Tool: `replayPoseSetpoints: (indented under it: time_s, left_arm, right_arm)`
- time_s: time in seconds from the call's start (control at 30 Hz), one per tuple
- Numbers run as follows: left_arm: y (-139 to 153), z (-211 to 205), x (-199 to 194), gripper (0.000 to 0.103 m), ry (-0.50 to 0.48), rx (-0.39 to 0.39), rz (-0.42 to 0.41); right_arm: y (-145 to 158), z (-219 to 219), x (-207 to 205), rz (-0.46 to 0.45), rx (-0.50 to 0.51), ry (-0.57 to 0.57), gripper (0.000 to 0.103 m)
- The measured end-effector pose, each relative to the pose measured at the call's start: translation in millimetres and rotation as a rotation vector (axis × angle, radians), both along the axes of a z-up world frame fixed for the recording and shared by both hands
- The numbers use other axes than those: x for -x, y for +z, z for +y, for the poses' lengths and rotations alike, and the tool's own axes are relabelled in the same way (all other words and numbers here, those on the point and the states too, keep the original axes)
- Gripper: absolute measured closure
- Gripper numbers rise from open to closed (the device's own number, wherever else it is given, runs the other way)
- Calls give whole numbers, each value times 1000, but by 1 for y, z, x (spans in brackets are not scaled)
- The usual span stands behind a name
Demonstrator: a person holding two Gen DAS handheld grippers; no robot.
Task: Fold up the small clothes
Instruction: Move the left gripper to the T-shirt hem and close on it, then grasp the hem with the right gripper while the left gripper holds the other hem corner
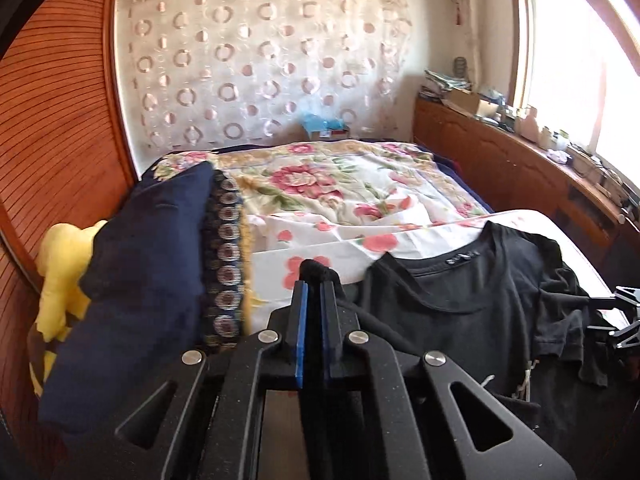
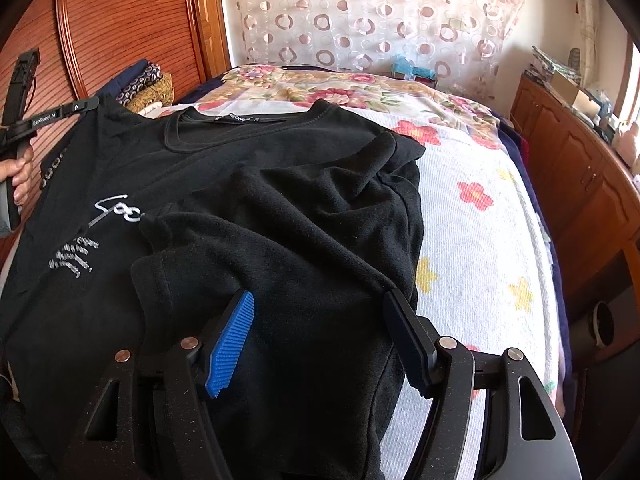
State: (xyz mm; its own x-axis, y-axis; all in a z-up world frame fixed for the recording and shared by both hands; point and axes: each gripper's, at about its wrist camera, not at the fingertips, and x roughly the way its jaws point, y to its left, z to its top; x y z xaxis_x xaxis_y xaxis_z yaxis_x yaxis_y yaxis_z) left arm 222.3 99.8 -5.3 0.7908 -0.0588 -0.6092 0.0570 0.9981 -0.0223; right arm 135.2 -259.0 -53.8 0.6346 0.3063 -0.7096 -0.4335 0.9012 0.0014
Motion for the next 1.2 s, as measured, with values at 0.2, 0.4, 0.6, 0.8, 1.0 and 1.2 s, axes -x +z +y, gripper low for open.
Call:
replayPoseSetpoints:
  time_s: [0.2,0.4,0.6,0.8,1.0,1.2]
  left_arm:
    - [-3,8,1,97,-1,7,-1]
    - [-4,5,0,97,-11,14,-11]
    - [-3,1,2,97,-17,13,-12]
    - [3,1,7,96,3,21,-37]
    - [13,5,13,97,14,41,-63]
    - [31,-3,35,97,-14,58,-110]
  right_arm:
    - [29,-21,-12,-69,-47,-41,34]
    - [34,-25,-74,-11,-67,-43,34]
    - [18,-14,-126,64,-27,-37,49]
    - [49,-5,-140,-100,-24,-60,95]
    - [57,-12,-141,-110,-9,-78,95]
    - [72,-20,-119,-134,-54,-62,96]
